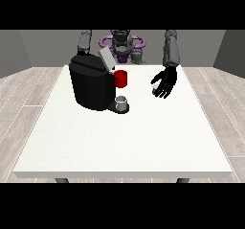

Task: Insert the coffee pod into the coffee machine and close the lid

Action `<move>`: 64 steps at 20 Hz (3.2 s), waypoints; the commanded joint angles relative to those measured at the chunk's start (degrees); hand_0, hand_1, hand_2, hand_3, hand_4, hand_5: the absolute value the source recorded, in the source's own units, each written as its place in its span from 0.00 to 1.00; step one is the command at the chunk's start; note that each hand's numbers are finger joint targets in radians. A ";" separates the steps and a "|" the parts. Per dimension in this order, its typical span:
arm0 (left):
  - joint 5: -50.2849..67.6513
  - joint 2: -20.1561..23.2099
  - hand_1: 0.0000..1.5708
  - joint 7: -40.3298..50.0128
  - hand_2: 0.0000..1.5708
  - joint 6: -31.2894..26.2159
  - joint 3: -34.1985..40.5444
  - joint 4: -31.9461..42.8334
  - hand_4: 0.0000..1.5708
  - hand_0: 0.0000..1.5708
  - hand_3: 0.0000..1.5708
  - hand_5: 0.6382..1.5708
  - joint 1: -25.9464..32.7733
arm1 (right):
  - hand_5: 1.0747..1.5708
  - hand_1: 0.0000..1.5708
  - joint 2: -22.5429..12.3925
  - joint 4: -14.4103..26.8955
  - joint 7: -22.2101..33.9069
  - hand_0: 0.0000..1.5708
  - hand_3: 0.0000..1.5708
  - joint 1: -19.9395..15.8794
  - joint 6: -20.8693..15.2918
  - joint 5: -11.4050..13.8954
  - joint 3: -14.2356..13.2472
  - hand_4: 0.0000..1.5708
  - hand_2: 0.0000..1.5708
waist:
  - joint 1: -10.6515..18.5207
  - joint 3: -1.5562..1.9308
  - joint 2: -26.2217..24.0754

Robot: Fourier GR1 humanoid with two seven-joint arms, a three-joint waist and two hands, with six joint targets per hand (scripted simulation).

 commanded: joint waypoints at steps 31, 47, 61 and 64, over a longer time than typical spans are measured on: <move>-11.86 -4.89 0.90 -2.99 0.90 -6.57 -2.99 11.43 0.33 0.90 0.85 1.00 -10.39 | 1.00 0.00 -1.97 12.04 -1.48 0.00 0.00 0.53 -0.59 0.40 -3.05 0.00 0.00 | 1.62 0.03 -8.27; -11.26 -5.37 0.85 1.12 0.87 -18.54 -2.01 5.88 0.36 0.85 0.86 1.00 -19.54 | 1.00 0.00 -2.95 12.44 -3.57 0.00 0.00 0.30 0.25 -2.11 -6.29 0.00 0.00 | 0.44 0.03 -12.97; -9.34 -3.70 0.77 8.12 0.81 -19.61 3.93 7.57 0.31 0.77 0.80 1.00 -32.60 | 1.00 0.00 -3.16 9.78 -0.82 0.00 0.00 -7.70 -0.74 -1.20 -6.34 0.11 0.00 | -4.31 0.03 -4.77; -7.77 -0.18 0.78 8.85 0.82 -23.21 6.38 8.24 0.30 0.78 0.79 1.00 -37.39 | 1.00 0.00 -4.59 10.84 -2.75 0.00 0.00 -8.46 0.04 -2.29 -8.12 0.00 0.00 | -5.00 0.04 -3.17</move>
